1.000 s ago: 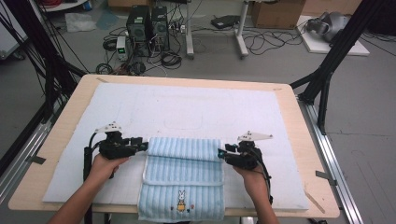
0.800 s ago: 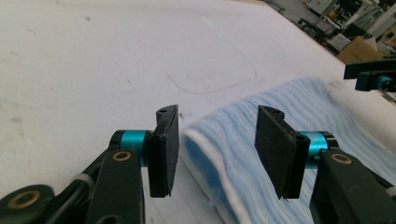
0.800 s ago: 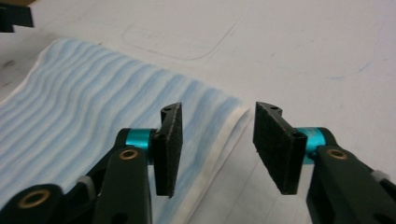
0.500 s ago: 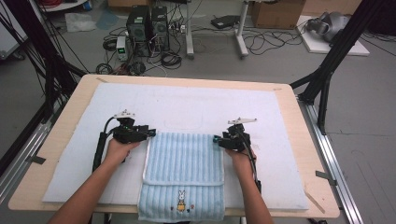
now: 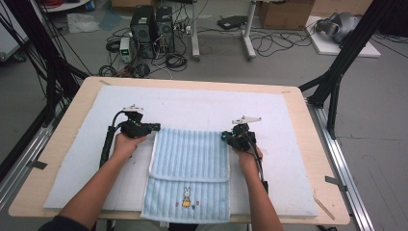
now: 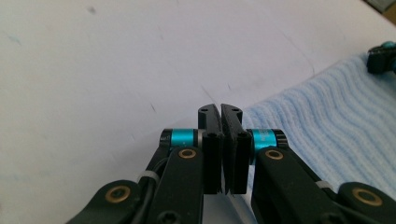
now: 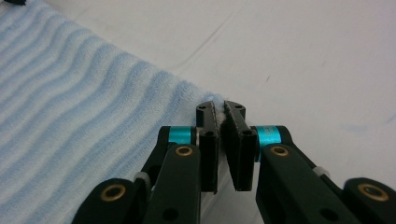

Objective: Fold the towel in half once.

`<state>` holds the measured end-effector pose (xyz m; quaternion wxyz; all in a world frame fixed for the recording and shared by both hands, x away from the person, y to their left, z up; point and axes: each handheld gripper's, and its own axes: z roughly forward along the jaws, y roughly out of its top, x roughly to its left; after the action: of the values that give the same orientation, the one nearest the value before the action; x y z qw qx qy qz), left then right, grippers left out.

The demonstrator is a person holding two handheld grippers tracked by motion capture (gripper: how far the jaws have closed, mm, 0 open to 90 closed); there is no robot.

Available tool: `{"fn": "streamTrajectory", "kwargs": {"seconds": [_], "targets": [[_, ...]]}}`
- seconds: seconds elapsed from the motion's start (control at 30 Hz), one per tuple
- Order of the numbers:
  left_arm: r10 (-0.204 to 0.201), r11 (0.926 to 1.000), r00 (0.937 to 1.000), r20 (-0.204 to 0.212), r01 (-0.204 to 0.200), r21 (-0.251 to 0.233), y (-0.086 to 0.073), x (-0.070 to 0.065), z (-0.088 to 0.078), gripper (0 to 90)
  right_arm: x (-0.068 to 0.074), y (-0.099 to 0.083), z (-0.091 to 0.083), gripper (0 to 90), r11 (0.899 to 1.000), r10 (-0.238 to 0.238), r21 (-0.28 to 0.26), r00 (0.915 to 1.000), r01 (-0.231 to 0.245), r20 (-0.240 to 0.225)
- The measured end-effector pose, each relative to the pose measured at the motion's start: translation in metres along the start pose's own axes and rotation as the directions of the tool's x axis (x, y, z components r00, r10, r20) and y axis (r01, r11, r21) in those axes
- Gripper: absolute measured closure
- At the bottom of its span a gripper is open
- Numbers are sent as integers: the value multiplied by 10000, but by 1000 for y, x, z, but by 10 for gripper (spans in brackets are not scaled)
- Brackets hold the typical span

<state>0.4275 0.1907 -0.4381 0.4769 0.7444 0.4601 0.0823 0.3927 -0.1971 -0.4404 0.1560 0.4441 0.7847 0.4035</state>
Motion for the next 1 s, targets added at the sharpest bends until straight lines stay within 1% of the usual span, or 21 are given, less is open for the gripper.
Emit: {"fn": "streamTrajectory", "kwargs": {"seconds": [0.07, 0.1, 0.13, 0.2, 0.23, 0.3, 0.4, 0.5, 0.53, 0.57, 0.6, 0.63, 0.67, 0.7, 0.73, 0.77, 0.83, 0.9, 0.93, 1.0], "targets": [[-121, 9999, 9999, 6, 121, -110, 7, 6, 5, 868, -6, 8, 4, 843, 9997, 117, -215, 9999, -115, 100], [-86, 9996, 10000, -21, 86, -283, 10, 8, 7, 868, -8, 12, 6, 843, 9996, 131, -263, 9998, -127, 162], [-60, 9996, 10000, -58, 59, -291, 13, 10, 9, 868, -10, 16, 8, 843, 9991, 75, -409, 9996, -64, 267], [-5, 9994, 9999, -113, 1, -355, 20, 14, 13, 868, -14, 24, 12, 843, 9986, 35, -537, 9992, -13, 407], [54, 9986, 9999, -146, -61, -530, 23, 15, 15, 868, -16, 27, 14, 843, 9987, 7, -511, 9988, 18, 497], [182, 9980, 9997, -167, -192, -609, 30, 17, 18, 868, -19, 33, 19, 843, 9983, -36, -584, 9976, 76, 684], [340, 9950, 9991, -255, -362, -934, 39, 17, 21, 868, -24, 41, 25, 843, 9982, 111, -596, 9955, -55, 937], [512, 9907, 9983, -275, -543, -1251, 43, 19, 23, 867, -27, 46, 27, 842, 9957, 325, -902, 9927, -221, 1158], [535, 9900, 9981, -296, -569, -1288, 43, 19, 23, 867, -27, 47, 28, 842, 9956, 368, -898, 9919, -260, 1215], [600, 9903, 9977, -321, -635, -1238, 42, 20, 24, 866, -27, 47, 30, 842, 9958, 259, -898, 9916, -146, 1269], [606, 9910, 9976, -345, -642, -1173, 41, 20, 25, 863, -26, 47, 31, 841, 9964, 243, -844, 9903, -128, 1368], [518, 9923, 9978, -418, -562, -1108, 40, 20, 26, 848, -26, 47, 33, 835, 9967, 261, -796, 9893, -147, 1435], [258, 9936, 9984, -497, -311, -1090, 40, 19, 26, 790, -25, 46, 35, 810, 9972, 264, -724, 9888, -159, 1469], [40, 9949, 9987, -517, -91, -1002, 40, 20, 26, 672, -25, 45, 36, 745, 9975, 310, -676, 9869, -205, 1586], [62, 9951, 9989, -466, -107, -979, 39, 19, 25, 620, -24, 45, 36, 674, 9972, 461, -662, 9864, -360, 1578], [222, 9946, 9985, -493, -271, -1004, 37, 17, 23, 614, -24, 45, 36, 628, 9963, 613, -687, 9877, -519, 1436], [48, 9935, 9993, -372, -90, -1137, 33, 15, 19, 515, -23, 45, 34, 580, 9966, 556, -682, 9876, -459, 1467], [222, 9926, 9994, -270, -252, -1185, 29, 12, 15, 485, -22, 47, 29, 533, 9958, 598, -768, 9886, -495, 1380], [187, 9919, 9997, -163, -206, -1253, 26, 12, 13, 470, -20, 47, 26, 528, 9952, 626, -828, 9889, -517, 1348], [97, 9922, 9999, 67, -88, -1240, 21, 11, 9, 438, -18, 47, 22, 491, 9948, 583, -908, 9894, -464, 1328]]}}
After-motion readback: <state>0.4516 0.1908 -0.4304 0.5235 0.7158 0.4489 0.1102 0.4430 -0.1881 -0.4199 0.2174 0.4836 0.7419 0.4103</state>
